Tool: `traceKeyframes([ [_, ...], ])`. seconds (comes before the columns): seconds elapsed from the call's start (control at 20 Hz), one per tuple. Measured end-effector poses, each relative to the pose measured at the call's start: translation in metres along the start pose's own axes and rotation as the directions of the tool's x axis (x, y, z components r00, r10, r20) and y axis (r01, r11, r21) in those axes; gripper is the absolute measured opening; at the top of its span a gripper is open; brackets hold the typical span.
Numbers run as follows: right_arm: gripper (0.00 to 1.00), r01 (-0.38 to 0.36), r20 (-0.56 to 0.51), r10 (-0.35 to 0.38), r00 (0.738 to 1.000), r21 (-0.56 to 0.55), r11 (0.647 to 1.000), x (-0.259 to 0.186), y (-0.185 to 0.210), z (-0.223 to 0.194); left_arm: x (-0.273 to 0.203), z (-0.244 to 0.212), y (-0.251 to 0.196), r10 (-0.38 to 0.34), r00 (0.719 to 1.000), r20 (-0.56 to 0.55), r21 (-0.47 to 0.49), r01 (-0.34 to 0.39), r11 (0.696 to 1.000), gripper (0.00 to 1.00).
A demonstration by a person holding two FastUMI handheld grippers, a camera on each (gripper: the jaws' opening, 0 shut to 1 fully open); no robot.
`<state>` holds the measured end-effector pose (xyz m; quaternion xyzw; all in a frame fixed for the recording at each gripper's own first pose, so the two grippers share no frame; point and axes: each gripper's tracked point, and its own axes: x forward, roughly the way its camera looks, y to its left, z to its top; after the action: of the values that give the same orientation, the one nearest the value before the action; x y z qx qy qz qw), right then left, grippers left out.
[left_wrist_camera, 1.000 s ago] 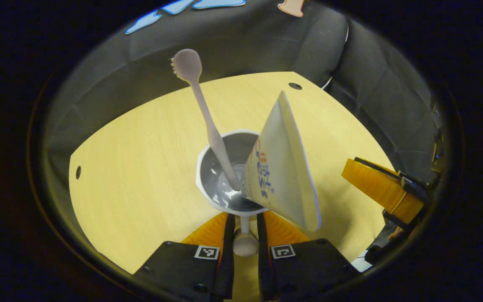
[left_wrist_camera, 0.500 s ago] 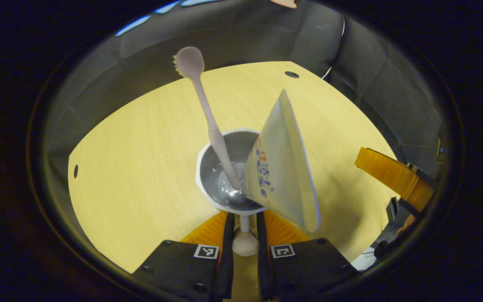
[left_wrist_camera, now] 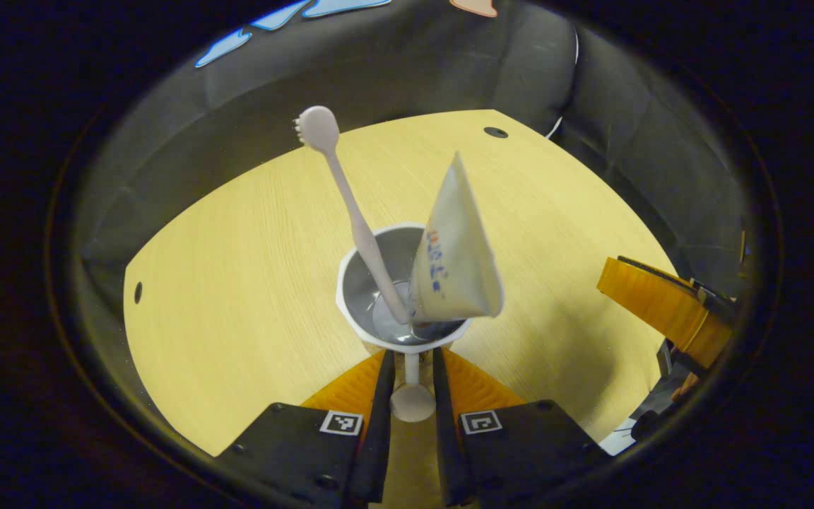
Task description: Put the toothbrush and toothpaste on the desktop into the cup, then pick up the cup and place it on the coaster on the desktop.
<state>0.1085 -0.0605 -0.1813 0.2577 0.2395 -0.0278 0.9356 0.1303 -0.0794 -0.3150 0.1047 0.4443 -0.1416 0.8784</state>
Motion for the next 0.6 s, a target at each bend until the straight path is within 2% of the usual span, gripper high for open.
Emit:
traceKeyframes([
  [0.05, 0.44, -0.002, 0.001, 0.002, 1.0, 0.002, 1.0, -0.002, 0.001, 0.001, -0.003, 0.0, 0.001, 0.002, 1.0, 0.005, -0.001, -0.002, 1.0, 0.41],
  [0.1, 0.44, -0.006, 0.003, 0.006, 1.0, 0.003, 1.0, -0.003, 0.002, 0.001, -0.006, -0.001, 0.001, 0.004, 1.0, 0.011, -0.005, -0.004, 1.0, 0.36],
  [0.15, 0.44, -0.009, 0.006, 0.009, 1.0, 0.002, 1.0, -0.004, 0.004, 0.003, -0.008, -0.002, 0.001, 0.008, 1.0, 0.02, -0.009, -0.008, 1.0, 0.36],
  [0.2, 0.43, -0.013, 0.008, 0.013, 1.0, -0.001, 1.0, -0.006, 0.007, 0.004, -0.011, -0.002, 0.002, 0.008, 1.0, 0.028, -0.014, -0.008, 1.0, 0.41],
  [0.35, 0.44, -0.034, 0.029, 0.035, 0.999, -0.035, 0.999, -0.017, 0.019, 0.01, -0.019, 0.0, 0.003, 0.011, 0.998, 0.068, -0.029, -0.009, 1.0, 0.41],
  [0.55, 0.44, -0.072, 0.068, 0.079, 0.995, -0.104, 0.992, -0.037, 0.043, 0.02, -0.043, 0.009, 0.003, 0.017, 0.985, 0.174, -0.052, -0.008, 0.999, 0.41],
  [0.6, 0.44, -0.081, 0.076, 0.091, 0.993, -0.12, 0.989, -0.042, 0.05, 0.022, -0.051, 0.011, 0.005, 0.03, 0.978, 0.205, -0.053, -0.019, 0.998, 0.36],
])
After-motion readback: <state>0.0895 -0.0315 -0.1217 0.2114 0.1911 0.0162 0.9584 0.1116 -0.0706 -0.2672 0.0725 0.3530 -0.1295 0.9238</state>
